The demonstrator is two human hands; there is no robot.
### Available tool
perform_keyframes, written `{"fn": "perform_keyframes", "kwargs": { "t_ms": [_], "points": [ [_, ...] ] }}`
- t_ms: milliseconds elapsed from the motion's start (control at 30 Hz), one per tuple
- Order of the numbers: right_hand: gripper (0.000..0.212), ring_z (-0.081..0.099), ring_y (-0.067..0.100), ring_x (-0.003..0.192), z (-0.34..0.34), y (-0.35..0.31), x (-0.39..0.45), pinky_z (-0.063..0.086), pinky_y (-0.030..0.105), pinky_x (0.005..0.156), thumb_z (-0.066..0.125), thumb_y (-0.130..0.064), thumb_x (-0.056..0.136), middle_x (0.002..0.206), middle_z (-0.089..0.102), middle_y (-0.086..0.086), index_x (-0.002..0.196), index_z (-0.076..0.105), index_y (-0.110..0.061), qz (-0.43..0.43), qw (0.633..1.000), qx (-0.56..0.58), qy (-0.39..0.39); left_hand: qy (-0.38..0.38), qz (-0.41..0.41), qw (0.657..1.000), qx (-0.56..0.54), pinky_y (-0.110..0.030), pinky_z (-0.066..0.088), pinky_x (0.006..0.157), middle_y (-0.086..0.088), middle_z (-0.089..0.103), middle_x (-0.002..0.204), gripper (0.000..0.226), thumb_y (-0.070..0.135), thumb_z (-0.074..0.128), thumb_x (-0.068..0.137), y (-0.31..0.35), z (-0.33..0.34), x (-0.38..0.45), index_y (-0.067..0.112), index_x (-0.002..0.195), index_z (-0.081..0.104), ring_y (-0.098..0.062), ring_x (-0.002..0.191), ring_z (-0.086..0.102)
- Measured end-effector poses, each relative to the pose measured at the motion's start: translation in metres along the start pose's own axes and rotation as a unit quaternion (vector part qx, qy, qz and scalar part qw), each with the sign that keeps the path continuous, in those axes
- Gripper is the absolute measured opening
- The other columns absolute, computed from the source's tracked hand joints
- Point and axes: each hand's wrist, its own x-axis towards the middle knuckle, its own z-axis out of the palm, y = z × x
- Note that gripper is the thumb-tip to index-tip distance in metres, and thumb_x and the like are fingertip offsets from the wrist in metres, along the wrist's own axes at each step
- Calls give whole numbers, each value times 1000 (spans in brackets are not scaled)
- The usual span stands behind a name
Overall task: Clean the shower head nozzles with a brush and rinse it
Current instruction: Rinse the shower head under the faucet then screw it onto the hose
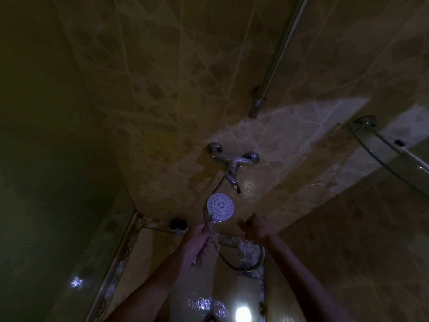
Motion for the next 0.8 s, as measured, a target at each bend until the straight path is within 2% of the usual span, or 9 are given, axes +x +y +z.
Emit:
{"fn": "perform_keyframes", "kwargs": {
  "t_ms": [67,133,233,333,400,500,600,700,800],
  "points": [
    [46,55,20,66,5,-2,-4,37,25,58,49,-30,98,92,70,30,59,57,-6,-13,1000,-14,-10,-7,-5,1000,-6,-18,30,33,-1,48,49,28,38,58,94,0,1,0,15,77,59,-12,34,40],
    [43,53,19,65,9,-8,-4,35,26,59,49,-31,97,87,69,30,61,55,-9,-27,999,-15,-9,-7,-3,1000,6,-18,30,34,-2,49,50,29,40,56,94,0,2,1,15,80,61,-13,34,41],
    [41,55,20,65,8,-17,1,34,26,59,50,-32,96,73,62,23,67,59,-4,-27,1000,8,4,3,-4,1000,30,-19,30,34,-5,48,52,29,37,53,97,-3,5,3,13,83,61,-15,34,41],
    [44,61,24,69,0,-22,9,38,26,60,50,-31,97,83,69,25,79,67,5,-17,1000,16,20,-1,0,999,38,-19,30,35,-5,46,52,27,30,50,99,-6,6,5,11,81,58,-15,33,39],
    [42,63,28,63,-7,-20,12,38,26,56,50,-29,98,84,70,27,73,64,2,-13,999,23,30,-1,1,999,38,-18,30,36,-4,46,50,27,29,50,98,-8,6,4,11,79,56,-15,33,38],
    [42,51,17,50,-14,-10,9,36,27,52,50,-28,98,88,71,29,63,55,-5,-9,998,30,48,-6,8,999,32,-17,29,34,-2,46,48,29,31,51,98,-6,6,2,12,75,54,-14,32,38],
    [48,52,17,53,-10,-1,1,36,24,56,49,-32,98,81,68,28,65,61,0,-5,999,22,32,2,10,999,39,-19,29,34,-2,45,47,31,37,54,96,-5,6,2,11,79,59,-14,32,38],
    [44,54,21,68,3,-3,-4,34,25,62,51,-29,97,79,64,32,71,62,5,-14,1000,15,10,7,11,999,40,-19,29,33,-1,46,47,34,43,56,94,-5,8,1,13,77,59,-15,33,40],
    [36,54,21,70,9,-12,-1,35,27,63,50,-31,97,73,56,16,75,58,-4,-25,1000,13,5,3,16,999,36,-18,28,32,1,48,44,34,38,53,96,-4,10,0,13,73,57,-14,31,40]
  ]
}}
